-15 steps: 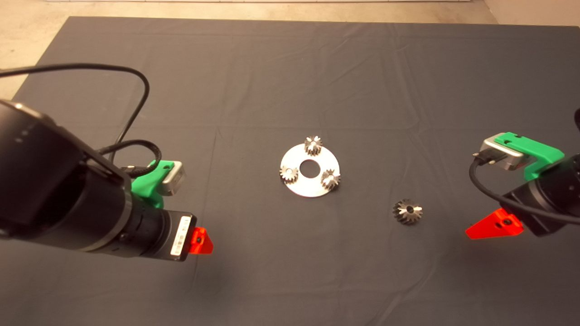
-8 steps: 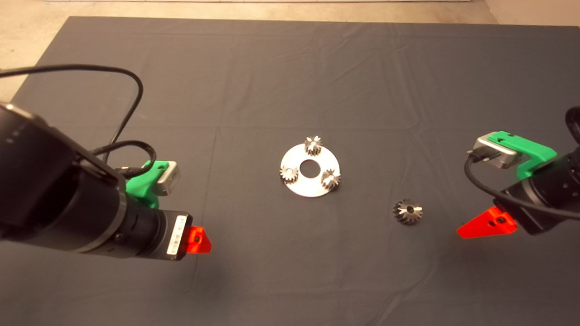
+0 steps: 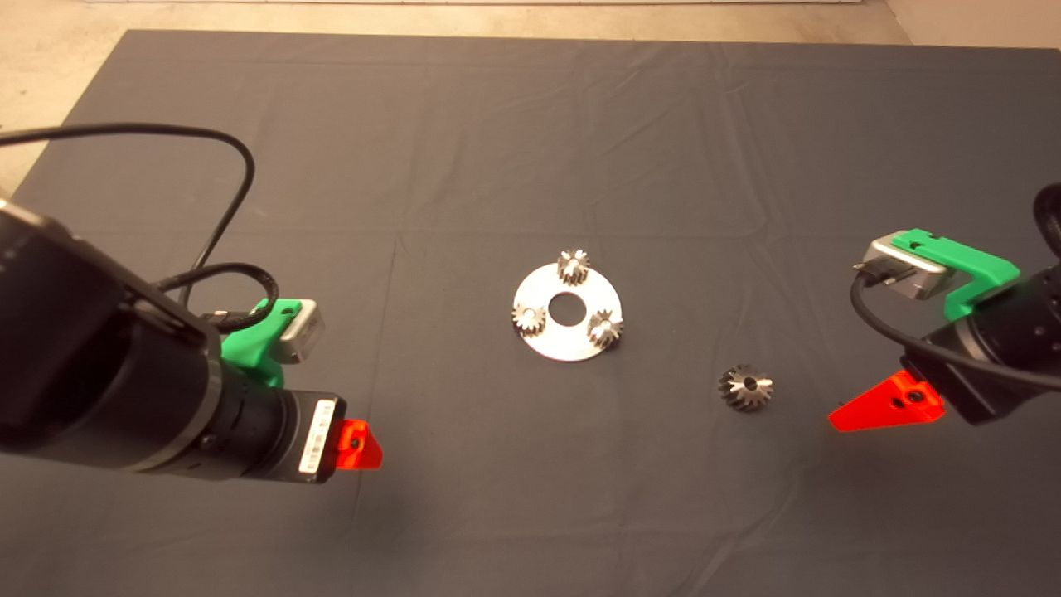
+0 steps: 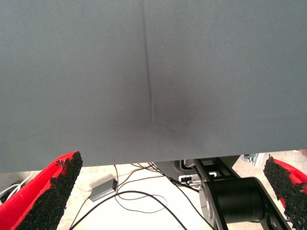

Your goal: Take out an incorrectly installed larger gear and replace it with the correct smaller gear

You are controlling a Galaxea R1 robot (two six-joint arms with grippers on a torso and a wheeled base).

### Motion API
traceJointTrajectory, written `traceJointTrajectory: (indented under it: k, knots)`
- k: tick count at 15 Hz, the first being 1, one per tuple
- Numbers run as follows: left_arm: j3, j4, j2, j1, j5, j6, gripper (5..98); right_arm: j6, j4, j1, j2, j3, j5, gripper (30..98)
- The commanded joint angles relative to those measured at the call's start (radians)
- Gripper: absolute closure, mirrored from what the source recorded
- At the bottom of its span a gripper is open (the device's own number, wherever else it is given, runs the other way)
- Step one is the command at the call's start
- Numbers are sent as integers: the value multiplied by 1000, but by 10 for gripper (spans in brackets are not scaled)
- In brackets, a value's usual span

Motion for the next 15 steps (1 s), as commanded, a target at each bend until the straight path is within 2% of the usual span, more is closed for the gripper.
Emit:
traceJointTrajectory:
  k: [1, 4, 6, 15]
  knots:
    - [19, -17, -5, -20, 132, -9, 55, 0, 41, 20, 4, 16, 5, 308]
    - [15, -15, -2, -20, 132, -6, 55, 0, 41, 20, 8, 22, 10, 308]
    - [12, -17, -11, -20, 132, -4, 55, 0, 41, 21, 5, 19, 25, 308]
    - [16, -27, -5, -18, 132, -7, 55, 3, 42, 21, -23, 26, 24, 308]
